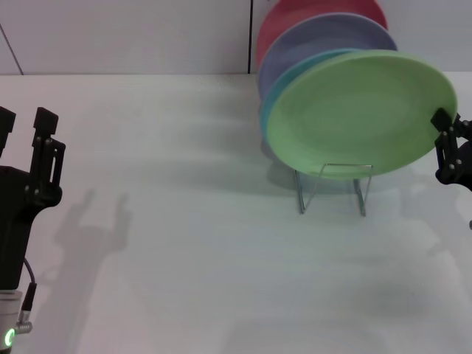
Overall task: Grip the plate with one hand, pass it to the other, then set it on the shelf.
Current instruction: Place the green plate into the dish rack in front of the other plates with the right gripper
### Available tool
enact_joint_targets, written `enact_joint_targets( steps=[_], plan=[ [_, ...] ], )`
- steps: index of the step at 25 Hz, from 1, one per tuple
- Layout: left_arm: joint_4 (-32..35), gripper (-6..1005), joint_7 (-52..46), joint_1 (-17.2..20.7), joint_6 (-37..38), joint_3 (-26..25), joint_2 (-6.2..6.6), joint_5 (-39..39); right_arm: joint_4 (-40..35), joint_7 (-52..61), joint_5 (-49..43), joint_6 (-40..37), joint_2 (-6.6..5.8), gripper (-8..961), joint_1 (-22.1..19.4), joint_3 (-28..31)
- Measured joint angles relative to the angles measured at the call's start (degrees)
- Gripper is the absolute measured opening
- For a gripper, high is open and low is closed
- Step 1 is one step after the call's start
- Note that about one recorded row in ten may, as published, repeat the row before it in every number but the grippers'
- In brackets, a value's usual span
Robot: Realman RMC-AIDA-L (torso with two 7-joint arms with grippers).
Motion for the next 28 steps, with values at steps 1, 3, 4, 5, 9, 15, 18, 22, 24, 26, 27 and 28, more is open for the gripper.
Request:
enact_joint_targets(
  steps=[1, 3, 4, 5, 9, 15, 18, 22, 24, 26, 27, 28],
  plan=[
    [0.0, 609, 0.0, 0.0, 0.0, 0.0, 0.01, 0.0, -0.1, -0.2, 0.0, 0.0, 0.04, 61, 0.0, 0.0],
    [0.0, 613, 0.0, 0.0, 0.0, 0.1, 0.01, 0.0, -0.1, -1.0, 0.0, 0.0, 0.17, 63, -0.2, 0.0],
    [0.0, 615, 0.0, 0.0, 0.0, 0.1, 0.01, 0.0, -0.1, -1.6, 0.0, 0.0, 0.28, 64, -0.4, 0.0],
    [0.0, 616, 0.0, 0.0, 0.1, 0.2, 0.01, 0.0, -0.1, -2.0, 0.0, -0.1, 0.39, 65, -0.5, 0.0],
    [0.0, 624, -0.4, 0.1, 0.3, 0.4, 0.01, 0.0, -0.3, -2.8, 0.0, -0.9, 0.85, 68, -0.9, 0.0],
    [0.0, 635, -0.7, 0.3, 0.5, 0.5, 0.11, 0.0, -0.7, -2.9, 0.0, -1.5, 1.03, 73, -1.1, 0.0],
    [0.0, 640, -0.7, 0.4, 0.6, 0.6, 0.10, 0.1, -0.7, -2.9, 0.0, -1.4, 1.04, 75, -1.2, 0.0],
    [-0.1, 647, -0.8, 0.5, 0.8, 0.7, 0.10, 0.1, -0.7, -2.9, 0.0, -0.9, 1.14, 79, -1.2, 0.2],
    [-0.2, 651, -0.8, 0.5, 0.9, 0.8, 0.12, 0.1, -0.7, -2.9, 0.0, -1.0, 1.14, 80, -1.2, 0.1],
    [-0.2, 654, -0.8, 0.6, 1.0, 0.8, 0.13, 0.1, -0.9, -3.1, 0.0, -1.6, 1.14, 82, -1.2, 0.0],
    [-0.2, 656, -0.8, 0.6, 1.1, 0.8, 0.14, 0.1, -1.0, -3.2, 0.0, -2.0, 1.14, 83, -1.2, -0.1],
    [-0.3, 658, -0.8, 0.6, 1.2, 0.8, 0.15, 0.1, -1.1, -3.2, 0.0, -2.3, 1.13, 85, -1.2, -0.1]
  ],
)
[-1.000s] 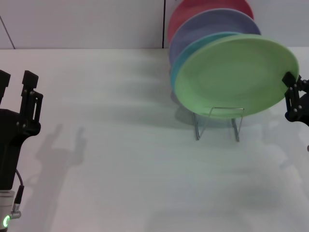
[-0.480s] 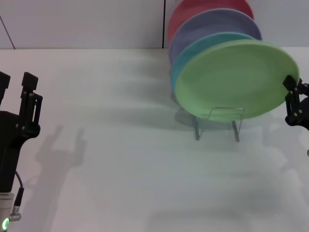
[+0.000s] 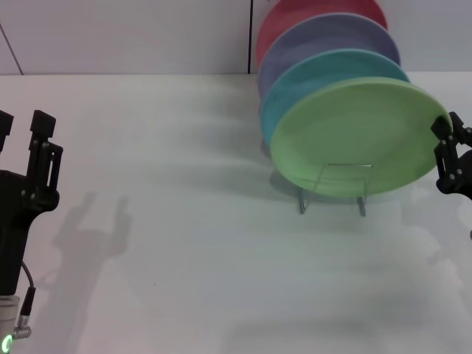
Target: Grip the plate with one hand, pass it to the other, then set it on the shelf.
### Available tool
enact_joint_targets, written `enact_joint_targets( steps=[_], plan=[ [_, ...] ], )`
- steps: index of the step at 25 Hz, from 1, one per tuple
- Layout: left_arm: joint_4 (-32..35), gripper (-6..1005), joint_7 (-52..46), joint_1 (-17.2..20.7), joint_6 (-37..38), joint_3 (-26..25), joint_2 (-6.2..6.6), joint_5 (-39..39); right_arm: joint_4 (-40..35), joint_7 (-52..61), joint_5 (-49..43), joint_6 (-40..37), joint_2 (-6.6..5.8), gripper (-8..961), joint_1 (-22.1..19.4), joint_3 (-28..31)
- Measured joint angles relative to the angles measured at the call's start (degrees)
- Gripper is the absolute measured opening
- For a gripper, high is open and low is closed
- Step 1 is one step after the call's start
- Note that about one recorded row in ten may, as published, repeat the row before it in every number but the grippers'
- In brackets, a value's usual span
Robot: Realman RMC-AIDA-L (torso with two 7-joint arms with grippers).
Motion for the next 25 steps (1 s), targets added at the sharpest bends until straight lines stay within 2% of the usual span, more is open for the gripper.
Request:
enact_joint_targets(
  steps=[3, 17, 21, 25],
  plan=[
    [-0.1, 664, -0.2, 0.0, 0.2, 0.0, 0.02, 0.0, -0.3, -0.1, 0.0, -0.4, -0.02, 89, 0.1, -0.1],
    [-0.1, 689, -0.6, 0.1, 0.4, 0.0, 0.13, 0.0, -0.9, 0.3, -0.1, -1.7, -0.10, 263, 0.6, -0.4],
    [-0.2, 696, -0.6, 0.1, 0.4, 0.0, 0.07, 0.0, -0.9, 1.3, -0.1, -5.4, -0.07, 291, -0.7, -0.3],
    [-0.1, 703, -0.6, 0.1, 0.4, 0.0, 0.04, 0.0, -1.6, 10.1, 0.1, -15.7, -0.09, 319, -3.9, 3.0]
  ],
)
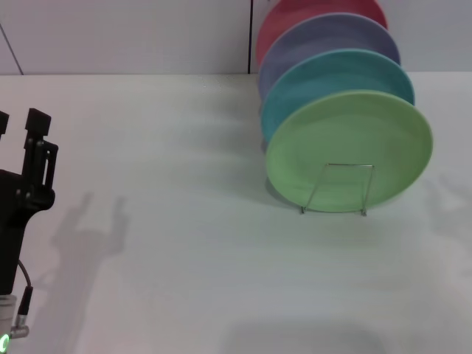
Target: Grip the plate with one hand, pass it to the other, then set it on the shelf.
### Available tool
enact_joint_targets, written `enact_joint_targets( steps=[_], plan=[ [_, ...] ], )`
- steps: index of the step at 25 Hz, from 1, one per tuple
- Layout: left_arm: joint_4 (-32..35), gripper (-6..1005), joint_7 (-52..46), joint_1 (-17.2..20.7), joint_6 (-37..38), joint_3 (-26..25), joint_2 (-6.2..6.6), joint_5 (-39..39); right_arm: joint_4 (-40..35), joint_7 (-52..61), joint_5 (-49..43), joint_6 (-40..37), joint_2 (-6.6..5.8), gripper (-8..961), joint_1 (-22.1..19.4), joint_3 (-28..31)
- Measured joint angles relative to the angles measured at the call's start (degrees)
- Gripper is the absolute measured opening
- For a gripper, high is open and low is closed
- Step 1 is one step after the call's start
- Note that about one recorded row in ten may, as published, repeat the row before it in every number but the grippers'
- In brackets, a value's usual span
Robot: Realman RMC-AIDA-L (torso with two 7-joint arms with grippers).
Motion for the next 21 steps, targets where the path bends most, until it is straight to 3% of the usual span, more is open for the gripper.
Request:
enact_joint_targets(
  steps=[1, 2, 5, 10, 12, 16, 21],
  plan=[
    [0.0, 705, 0.0, 0.0, 0.0, -0.1, 0.01, 0.0, -2.6, 7.3, 0.0, -5.9, 0.24, 326, -1.2, 5.2],
    [0.3, 707, 0.2, -0.1, 0.0, -0.8, 0.06, -0.2, -2.6, 7.3, 0.0, -5.9, 0.24, 333, -1.2, 5.2],
    [0.9, 712, 0.4, -0.3, -0.1, -1.5, 0.07, -0.4, -10.7, 16.1, 0.0, -13.0, 0.26, 353, 0.1, 13.4],
    [4.4, 722, -0.2, -2.3, -0.8, -3.8, 0.12, -0.2, -27.3, 23.4, 0.4, -17.6, -2.30, 388, 6.0, 24.0],
    [6.3, 725, -0.1, -3.2, -1.6, -4.7, -0.01, -0.7, -31.3, 23.6, 0.8, -17.6, -2.56, 402, 7.8, 28.2],
    [8.8, 732, 0.0, -4.7, -5.3, -6.9, -0.17, -0.8, -34.9, 21.6, 2.4, -16.5, -1.42, 487, 10.2, 36.5],
    [11.6, 736, -0.4, -5.8, -7.5, -10.8, -0.22, -0.9, -34.2, 17.0, 2.7, -15.9, 0.22, 618, 11.4, 41.4]
  ],
)
